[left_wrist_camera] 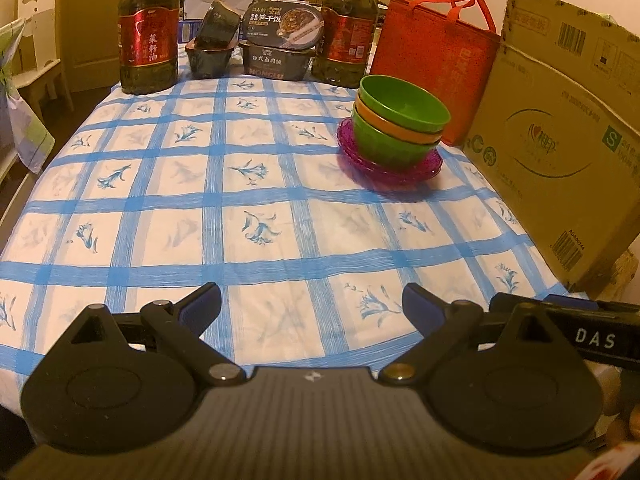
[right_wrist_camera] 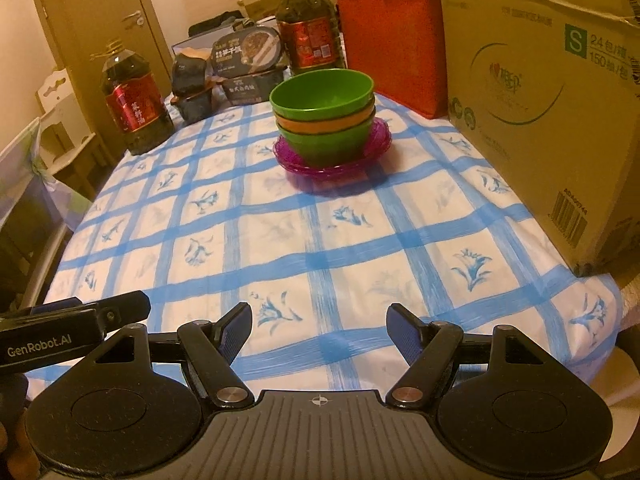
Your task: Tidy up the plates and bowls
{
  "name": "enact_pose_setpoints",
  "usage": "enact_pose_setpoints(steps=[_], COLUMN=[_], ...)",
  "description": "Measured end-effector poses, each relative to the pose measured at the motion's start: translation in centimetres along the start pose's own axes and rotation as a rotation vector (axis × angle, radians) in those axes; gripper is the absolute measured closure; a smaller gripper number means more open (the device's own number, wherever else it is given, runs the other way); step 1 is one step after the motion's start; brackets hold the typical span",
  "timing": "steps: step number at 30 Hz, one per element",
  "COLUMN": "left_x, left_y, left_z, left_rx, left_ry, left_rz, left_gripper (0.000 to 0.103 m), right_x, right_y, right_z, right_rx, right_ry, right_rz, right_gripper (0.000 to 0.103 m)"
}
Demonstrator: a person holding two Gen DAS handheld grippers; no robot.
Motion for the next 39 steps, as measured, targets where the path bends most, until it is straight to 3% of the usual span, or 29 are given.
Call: enact_pose_setpoints(steps=[39], left_x=[-0.59], left_y=[0.31], left_z=[-0.56], left_rx=[-0.010], left_ry=[0.014], left_rz=[0.011], left_gripper=[0.007], right_x=[-0.20], right_y=[-0.17], right_z=[0.08], right_rx=[0.002], right_ry=[-0.005], right_rz=[0.002], right_gripper=[0.029])
Point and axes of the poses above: each gripper's, at about its wrist camera, not at the fingertips, and y roughly the way its jaws point, z to its left, x to its top, the point moved 6 cm from there along y, roughly the way its jaws point
